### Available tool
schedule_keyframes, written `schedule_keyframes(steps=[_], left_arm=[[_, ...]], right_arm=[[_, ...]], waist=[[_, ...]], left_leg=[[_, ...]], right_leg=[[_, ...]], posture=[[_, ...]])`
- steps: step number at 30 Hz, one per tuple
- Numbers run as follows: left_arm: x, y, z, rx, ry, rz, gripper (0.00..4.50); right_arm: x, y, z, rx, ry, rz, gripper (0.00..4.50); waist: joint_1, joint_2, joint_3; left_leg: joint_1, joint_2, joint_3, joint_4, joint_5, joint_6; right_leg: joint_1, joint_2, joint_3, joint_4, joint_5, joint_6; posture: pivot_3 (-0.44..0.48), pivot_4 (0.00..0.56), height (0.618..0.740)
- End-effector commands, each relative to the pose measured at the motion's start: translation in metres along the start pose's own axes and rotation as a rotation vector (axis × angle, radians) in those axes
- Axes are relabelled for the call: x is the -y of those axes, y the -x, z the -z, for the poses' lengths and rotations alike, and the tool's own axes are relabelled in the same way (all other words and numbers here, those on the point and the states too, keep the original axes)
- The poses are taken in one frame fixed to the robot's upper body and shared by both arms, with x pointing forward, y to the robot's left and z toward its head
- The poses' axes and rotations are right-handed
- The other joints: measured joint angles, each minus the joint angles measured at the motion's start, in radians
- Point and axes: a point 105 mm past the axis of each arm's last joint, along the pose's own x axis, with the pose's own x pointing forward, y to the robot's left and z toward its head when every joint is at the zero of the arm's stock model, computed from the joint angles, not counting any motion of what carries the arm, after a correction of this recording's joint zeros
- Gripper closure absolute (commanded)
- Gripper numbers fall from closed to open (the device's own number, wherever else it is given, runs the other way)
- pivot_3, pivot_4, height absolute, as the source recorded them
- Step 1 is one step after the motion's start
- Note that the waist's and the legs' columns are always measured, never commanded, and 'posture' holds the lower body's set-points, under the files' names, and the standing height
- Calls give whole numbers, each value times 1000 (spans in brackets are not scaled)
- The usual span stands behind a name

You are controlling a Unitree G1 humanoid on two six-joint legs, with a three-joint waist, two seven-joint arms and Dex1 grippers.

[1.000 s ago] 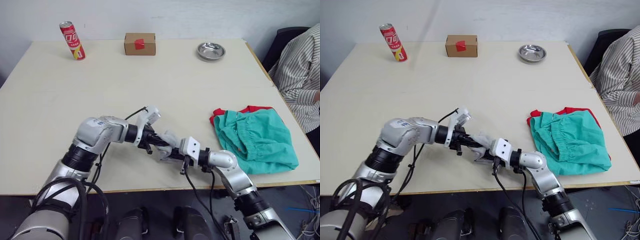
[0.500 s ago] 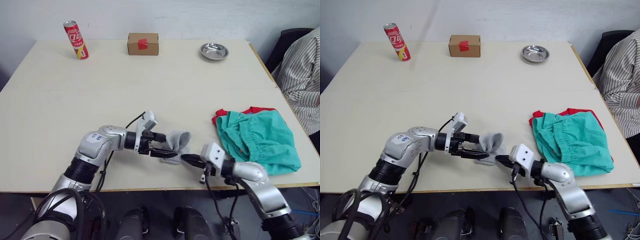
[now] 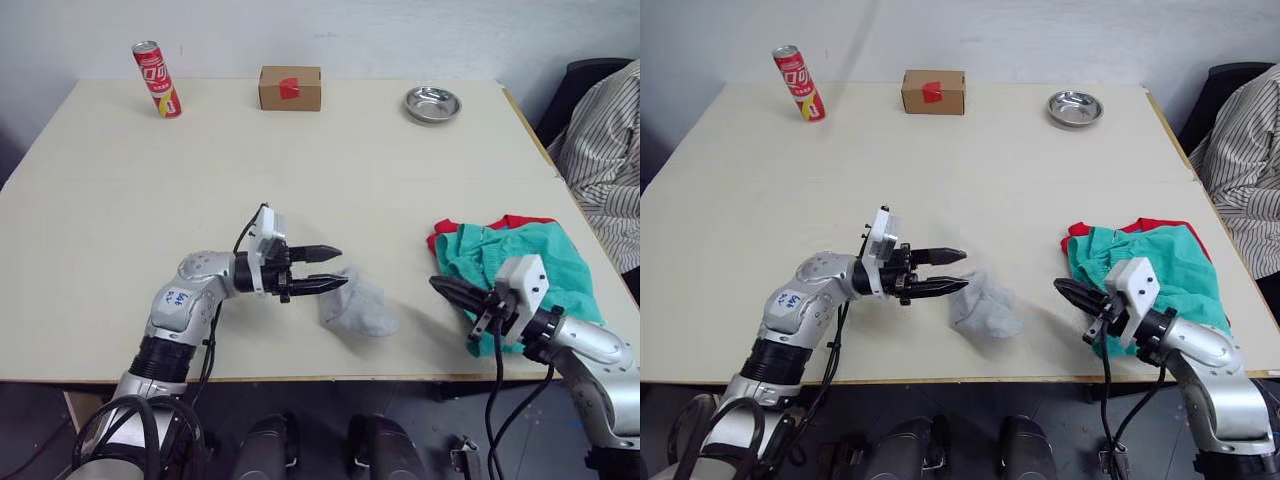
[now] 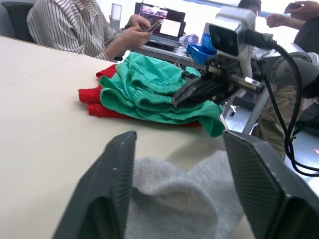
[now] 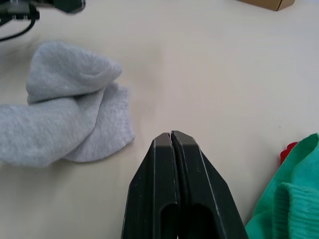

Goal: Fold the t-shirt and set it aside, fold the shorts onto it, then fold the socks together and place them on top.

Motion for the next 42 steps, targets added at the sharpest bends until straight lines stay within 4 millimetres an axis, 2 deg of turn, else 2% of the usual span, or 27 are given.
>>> schedule_keyframes(steps=[1,6,10,16,20,26,29,32,36,42], left_arm=[[4,-2,13,-12,-12,18,2895],[-7,-5,13,68,-26,-56,4465],[-7,-15,26,48,-9,-42,4465],[3,-37,37,-11,-65,19,4465],[6,-42,50,-90,-106,20,4465],[1,-37,65,-166,-136,-38,4465],[0,-33,69,-181,-145,-61,4465],[0,-31,70,-184,-143,-85,4465],[1,-27,74,-197,-121,-109,4465],[5,-23,76,-193,-103,-131,4465]], right_arm=[[-5,-5,-18,49,37,-24,4500],[-11,-13,-35,137,44,-28,4500],[-22,-22,-43,157,55,-78,4500],[-33,-31,-42,154,45,-91,4500],[-50,-52,-39,140,55,-138,4500],[-62,-88,-19,106,25,-106,4500],[-63,-97,9,42,43,-69,4500],[-59,-96,26,12,63,-39,4500],[-48,-85,44,-15,70,10,4500],[-31,-62,39,31,-6,76,4500]], waist=[[0,0,0],[4,0,0],[5,0,0],[6,0,0],[0,0,0],[-3,0,0],[-1,0,0],[-3,0,0],[-3,0,0],[-3,0,0]], left_leg=[[0,0,0,0,0,0],[-1,0,0,1,-1,1],[-1,0,0,1,-1,2],[-1,0,0,1,-1,2],[-1,0,0,1,-1,2],[-1,1,0,1,-1,1],[-2,0,0,2,-2,2],[-2,0,1,2,-2,3],[-1,0,0,2,-2,2],[1,1,0,2,-4,-1]], right_leg=[[0,0,0,0,0,0],[0,-1,0,0,0,0],[0,-1,0,0,0,0],[0,-1,-1,0,0,0],[-1,0,-1,0,0,0],[-1,0,-1,0,0,0],[-1,-1,-1,0,0,0],[0,-1,-1,0,0,1],[0,0,-1,0,0,1],[2,-1,0,0,0,1]], posture=[[0,150,740],[0,150,740],[0,150,740],[0,150,740],[0,150,740],[0,150,740],[0,150,740],[0,150,740],[0,150,740],[0,150,740]])
